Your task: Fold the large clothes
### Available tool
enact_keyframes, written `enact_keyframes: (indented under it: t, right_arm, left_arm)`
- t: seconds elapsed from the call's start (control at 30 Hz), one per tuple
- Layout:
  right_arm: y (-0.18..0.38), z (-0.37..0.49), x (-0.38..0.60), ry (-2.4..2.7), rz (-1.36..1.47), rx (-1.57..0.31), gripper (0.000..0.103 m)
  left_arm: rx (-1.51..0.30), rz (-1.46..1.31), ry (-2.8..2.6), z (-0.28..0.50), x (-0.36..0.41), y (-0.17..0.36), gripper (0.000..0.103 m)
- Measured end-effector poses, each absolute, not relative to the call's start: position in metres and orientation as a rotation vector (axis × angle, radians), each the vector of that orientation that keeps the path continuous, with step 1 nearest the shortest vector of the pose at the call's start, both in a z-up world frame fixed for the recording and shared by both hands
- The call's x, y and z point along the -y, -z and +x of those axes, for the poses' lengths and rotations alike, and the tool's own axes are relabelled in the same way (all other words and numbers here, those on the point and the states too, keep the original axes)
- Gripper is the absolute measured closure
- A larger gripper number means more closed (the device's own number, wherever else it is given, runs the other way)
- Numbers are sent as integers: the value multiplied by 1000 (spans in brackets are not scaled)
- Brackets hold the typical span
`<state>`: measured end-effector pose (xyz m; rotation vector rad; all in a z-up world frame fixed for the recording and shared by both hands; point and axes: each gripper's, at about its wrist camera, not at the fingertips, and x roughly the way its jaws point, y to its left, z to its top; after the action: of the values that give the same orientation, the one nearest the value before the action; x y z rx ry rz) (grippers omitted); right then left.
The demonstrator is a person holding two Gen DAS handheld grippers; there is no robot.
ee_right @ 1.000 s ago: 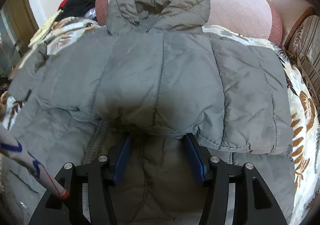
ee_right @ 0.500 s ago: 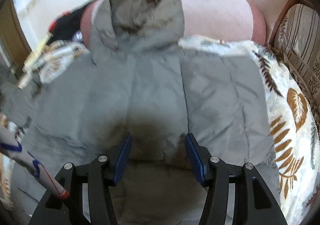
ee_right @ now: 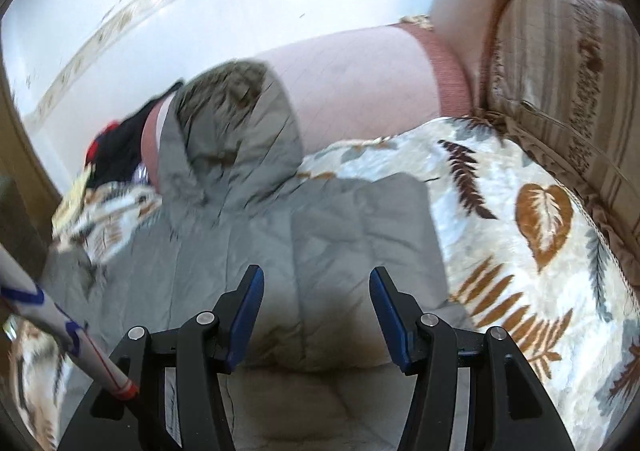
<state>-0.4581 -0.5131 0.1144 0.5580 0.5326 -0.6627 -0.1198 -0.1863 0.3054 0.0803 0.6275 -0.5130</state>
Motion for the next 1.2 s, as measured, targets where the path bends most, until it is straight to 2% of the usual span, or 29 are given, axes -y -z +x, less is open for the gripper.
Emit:
enact_keyframes:
  t: [0.3,0.33,0.4,0.43,0.47,0.6,0.87,1.03,1.2]
  right_arm:
    - [-116,-487,538,666,645,-489,44]
    - [-115,-488,539,666,648,-491,44]
    - [-114,-490,540,658,655,-495,44]
    - [-114,-491,541,652,661,-496,44]
    - [-114,-492,541,648,667,-494,44]
    - [-114,-486,539,558,718,-484,40]
    - [-102,-409,460,85,801,-576,40]
    - [-98,-341,403,-102,879,-658,39]
    - [-93,-259,372,-152,998,-692,39]
  left_arm:
    - [-622,258,723,-223,302,-294,94]
    - [-619,287,725,-226,306,-290,89]
    - [-617,354,710,-224,310,-278,63]
    - [-622,379,686,-217,307,-269,43]
    - [-630,400,662,-207,302,-259,40]
    - [-694,414,525,-163,261,-220,39]
    - [-760,150,261,-97,140,-156,38]
    - [-769,121,142,-66,106,-125,37]
    - [-742,68,93,-44,81,-116,32]
